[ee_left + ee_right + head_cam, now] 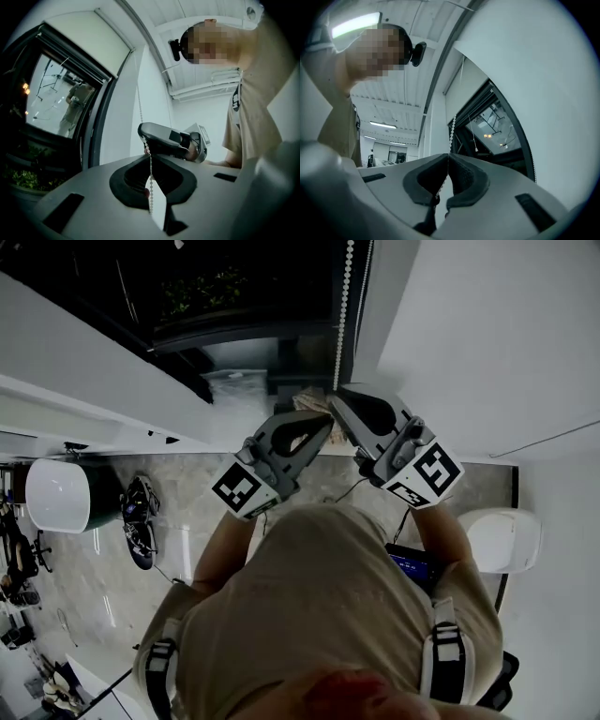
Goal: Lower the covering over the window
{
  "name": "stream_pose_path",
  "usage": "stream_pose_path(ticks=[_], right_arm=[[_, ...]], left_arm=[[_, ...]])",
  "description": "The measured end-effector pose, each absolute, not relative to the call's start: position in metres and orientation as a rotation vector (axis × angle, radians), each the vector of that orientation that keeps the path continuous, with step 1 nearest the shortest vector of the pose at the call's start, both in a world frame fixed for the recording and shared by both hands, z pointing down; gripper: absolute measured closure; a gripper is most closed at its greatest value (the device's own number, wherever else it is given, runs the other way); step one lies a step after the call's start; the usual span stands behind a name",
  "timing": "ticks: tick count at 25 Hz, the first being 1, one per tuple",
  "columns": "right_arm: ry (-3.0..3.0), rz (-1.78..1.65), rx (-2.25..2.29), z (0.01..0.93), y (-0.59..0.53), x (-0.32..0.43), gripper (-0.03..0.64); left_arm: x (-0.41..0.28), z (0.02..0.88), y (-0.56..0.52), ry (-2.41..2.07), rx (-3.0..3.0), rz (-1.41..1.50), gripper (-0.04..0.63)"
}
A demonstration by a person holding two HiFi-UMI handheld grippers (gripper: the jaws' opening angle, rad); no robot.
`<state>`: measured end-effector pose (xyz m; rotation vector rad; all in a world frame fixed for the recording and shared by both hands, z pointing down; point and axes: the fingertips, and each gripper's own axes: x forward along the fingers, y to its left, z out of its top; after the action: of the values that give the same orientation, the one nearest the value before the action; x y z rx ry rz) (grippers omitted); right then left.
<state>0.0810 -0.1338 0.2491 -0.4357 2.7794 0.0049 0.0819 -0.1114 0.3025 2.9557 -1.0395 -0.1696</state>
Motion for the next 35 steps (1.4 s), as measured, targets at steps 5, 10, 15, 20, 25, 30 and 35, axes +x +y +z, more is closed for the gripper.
stream_pose_path(ticks=[5,10,15,20,25,30,35], right_arm=[[2.876,-0.097,-0.415,0.288,-0.136,0.076,0.604],[2.91,-0.111,-0.374,0.297,-0.119,0.062,0.604],[2.779,-0.233,-0.387,0.281,-0.123,0.102,0.545],[2.766,-0.145,-0.407,0.255,-0.117,0.102,0.529],[2.839,-0.108,-0.485,0.263,-0.11,0.085,0.604],[2.86,-0.191,-0.516,0.293,-0.116,0.092,0.607],[2.859,-0.211,-0.512,0.297,-0.117,0.102,0.607]], left_arm=[[0.059,0.264,-0.124,-0.886,2.99,-0.313,0.394],[0.079,0.232,-0.138,-0.899,3.053,-0.255,0.563],[0.083,0.247,-0.126,-1.004,3.067,-0.159,0.577],[0.097,0.308,-0.108,-0.925,3.011,0.006,0.578],[0.098,0.309,-0.09,-0.932,3.006,-0.048,0.577],[0.088,0.307,-0.107,-0.905,3.18,0.279,0.347],[0.102,0.298,-0.091,-0.447,3.249,0.264,0.411]])
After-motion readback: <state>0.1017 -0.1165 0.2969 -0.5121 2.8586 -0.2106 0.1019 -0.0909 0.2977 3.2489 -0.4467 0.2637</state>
